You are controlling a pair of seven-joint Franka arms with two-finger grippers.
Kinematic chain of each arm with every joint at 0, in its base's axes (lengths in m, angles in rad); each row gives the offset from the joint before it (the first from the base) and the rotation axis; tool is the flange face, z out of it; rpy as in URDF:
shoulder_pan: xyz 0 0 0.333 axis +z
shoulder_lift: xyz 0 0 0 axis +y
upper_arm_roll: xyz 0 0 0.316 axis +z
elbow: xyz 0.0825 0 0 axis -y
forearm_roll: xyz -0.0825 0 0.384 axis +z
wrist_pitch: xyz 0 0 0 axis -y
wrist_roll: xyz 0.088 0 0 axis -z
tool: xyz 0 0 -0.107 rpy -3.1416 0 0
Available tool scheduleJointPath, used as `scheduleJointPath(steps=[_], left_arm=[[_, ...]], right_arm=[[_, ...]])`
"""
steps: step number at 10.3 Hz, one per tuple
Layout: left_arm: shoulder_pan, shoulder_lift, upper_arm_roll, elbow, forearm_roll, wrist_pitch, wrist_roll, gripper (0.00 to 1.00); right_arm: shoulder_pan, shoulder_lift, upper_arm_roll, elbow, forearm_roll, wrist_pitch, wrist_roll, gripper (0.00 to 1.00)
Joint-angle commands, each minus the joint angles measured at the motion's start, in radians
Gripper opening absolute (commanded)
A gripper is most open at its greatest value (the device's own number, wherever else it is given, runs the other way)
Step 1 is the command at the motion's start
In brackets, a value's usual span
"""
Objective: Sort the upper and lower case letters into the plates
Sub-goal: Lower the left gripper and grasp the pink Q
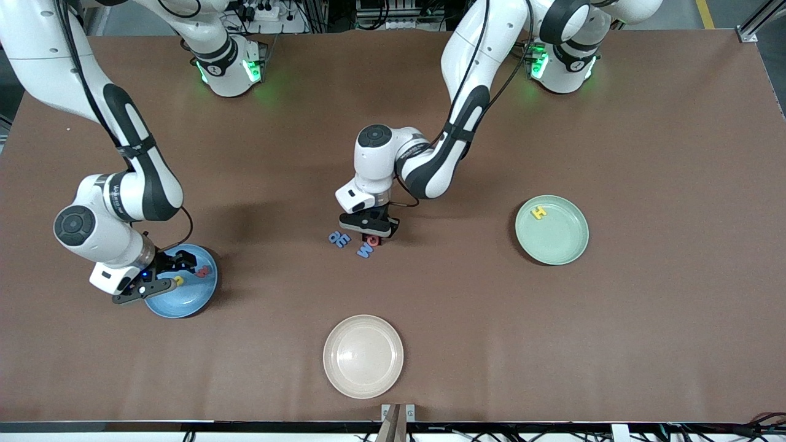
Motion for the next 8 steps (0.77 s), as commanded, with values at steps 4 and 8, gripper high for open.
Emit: scheduleJointPath(steps=[4, 8], left_arm=[[-0.008, 0.005, 0.010, 0.004, 0.002, -0.033, -0.029, 0.27], [0.035, -0.043, 0.008, 0.004, -0.004, -0.142, -0.017, 0.27]], right_arm=[[0.064, 0.007, 0.005, 0.016, -0.002, -0.016, 0.070, 1.00], [0.114, 0.008, 0.006, 0.004, -0.001, -0.024, 0.081, 1.00]])
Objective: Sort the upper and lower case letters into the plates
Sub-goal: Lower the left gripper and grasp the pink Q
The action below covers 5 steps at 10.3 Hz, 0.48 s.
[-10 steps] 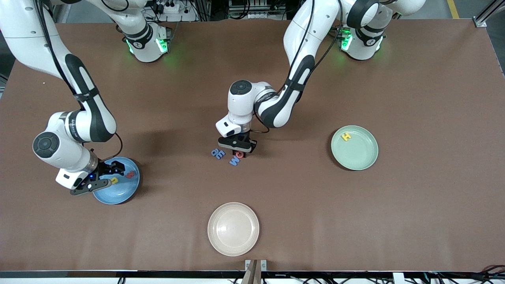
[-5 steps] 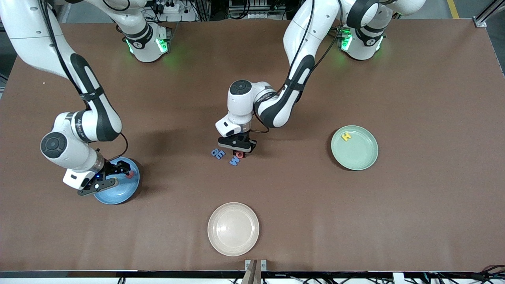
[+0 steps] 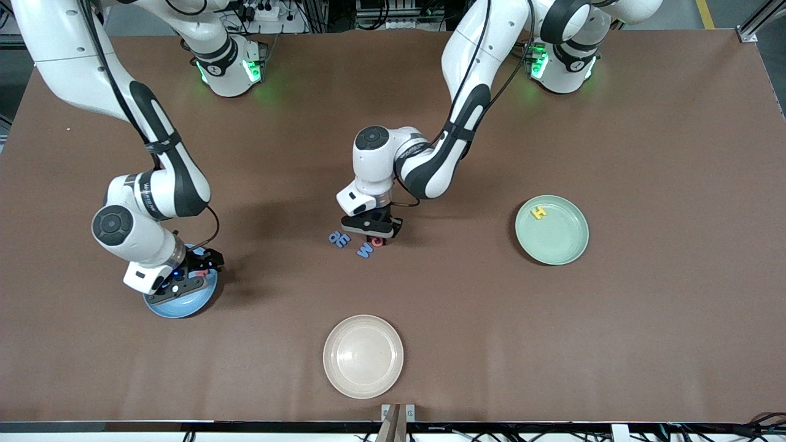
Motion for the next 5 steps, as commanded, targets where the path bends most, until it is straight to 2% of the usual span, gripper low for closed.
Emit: scheduleJointPath(steps=[1, 4, 5], left_arm=[[0.036, -0.040, 0.001, -0.012, -0.003, -0.064, -0.011, 0.27], [0.123, -0.077, -0.021, -0.021, -0.005, -0.156, 0.080, 0.25], [0.177, -0.100, -0.049, -0.026, -0.014, -0.198, 0.103, 0.25]], right_arm=[[0.018, -0.001, 0.017, 0.006, -0.001, -0.045, 0.012, 1.00], [0.080, -0.002, 0.083, 0.006, -0.004, -0.082, -0.026, 1.00], [0.126, -0.001, 0.084, 0.009, -0.004, -0.082, -0.068, 1.00]])
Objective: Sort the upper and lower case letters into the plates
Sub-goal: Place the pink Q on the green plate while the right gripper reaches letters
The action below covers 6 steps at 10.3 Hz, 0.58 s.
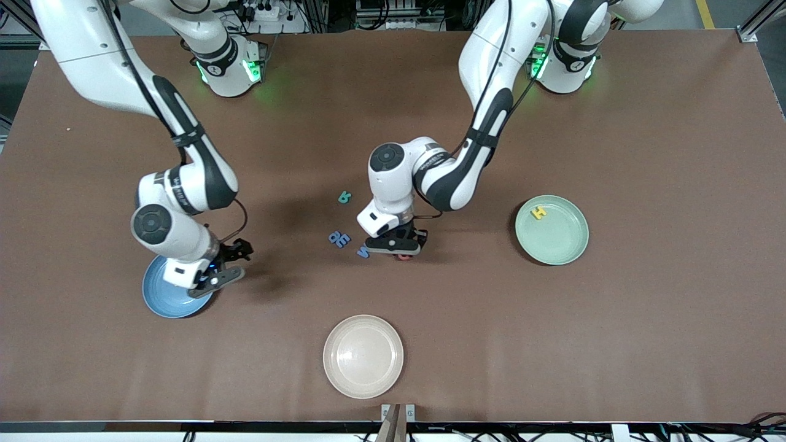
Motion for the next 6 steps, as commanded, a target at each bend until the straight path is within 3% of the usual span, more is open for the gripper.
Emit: scheduleJointPath(steps=[1, 3, 6], left_arm=[[0.131, -0.081, -0.069, -0.038, -0.016, -0.114, 0.093, 0.25], [0.288, -0.153, -0.129, -0.113, -0.016, -0.179, 0.234, 0.26], [0.522, -0.337, -0.235, -0.355, -0.016, -0.182, 0.395, 0.26]], right_arm=[[0.090, 0.000, 0.008, 0.016, -0.006, -0.015, -0.072, 1.00], [0.193, 0.021, 0.010, 0.020, 0.001, -0.008, -0.074, 1.00], [0.310, 0.081, 0.008, 0.069, 0.052, -0.005, -0.065, 1.00]])
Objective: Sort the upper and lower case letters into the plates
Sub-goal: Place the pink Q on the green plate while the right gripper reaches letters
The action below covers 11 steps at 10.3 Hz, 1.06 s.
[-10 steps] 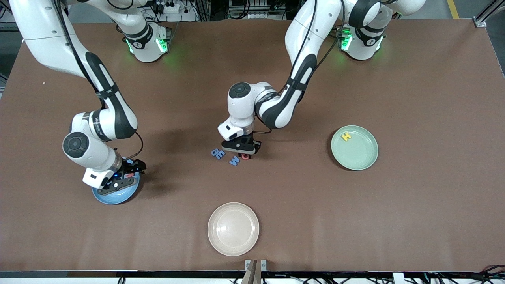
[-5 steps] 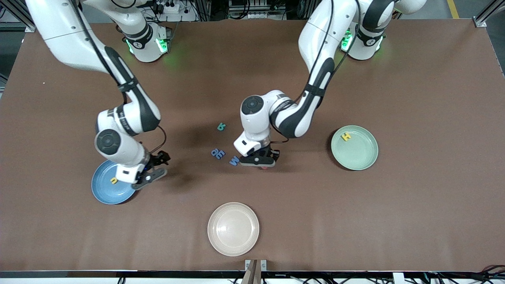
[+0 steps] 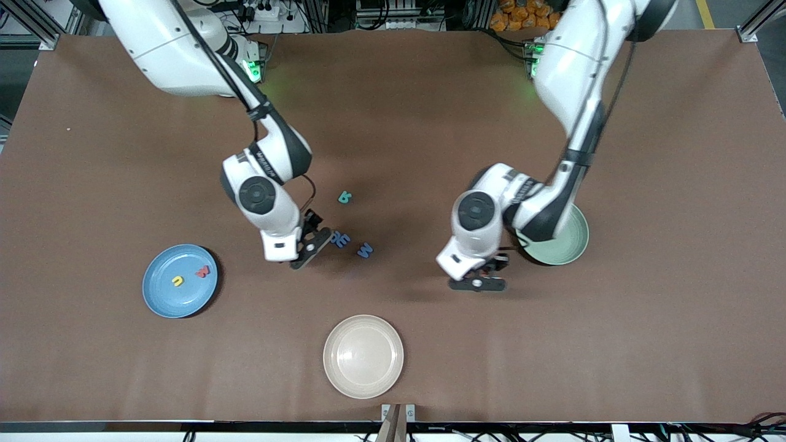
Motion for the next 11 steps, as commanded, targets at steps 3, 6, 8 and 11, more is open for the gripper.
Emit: scheduleJointPath(steps=[3, 6, 8, 11], left_arm=[[0.241, -0.312, -0.114, -0.427, -0.014, 0.000, 0.190, 0.26], [0.274, -0.333, -0.113, -0.514, -0.012, 0.012, 0.219, 0.28], [0.309, -0.316, -0.116, -0.526, -0.011, 0.062, 0.247, 0.30], [0.329, -0.294, -0.116, -0.564, -0.011, 0.159, 0.253, 0.81]], right_arm=[[0.082, 0.072, -0.007, 0.086, 0.033, -0.007, 0.070, 1.00], [0.077, 0.085, -0.011, 0.076, 0.028, 0.027, 0.072, 1.00], [0.074, 0.085, -0.013, 0.074, 0.027, 0.024, 0.074, 1.00], [0.074, 0.085, -0.022, 0.069, 0.024, 0.027, 0.074, 1.00]])
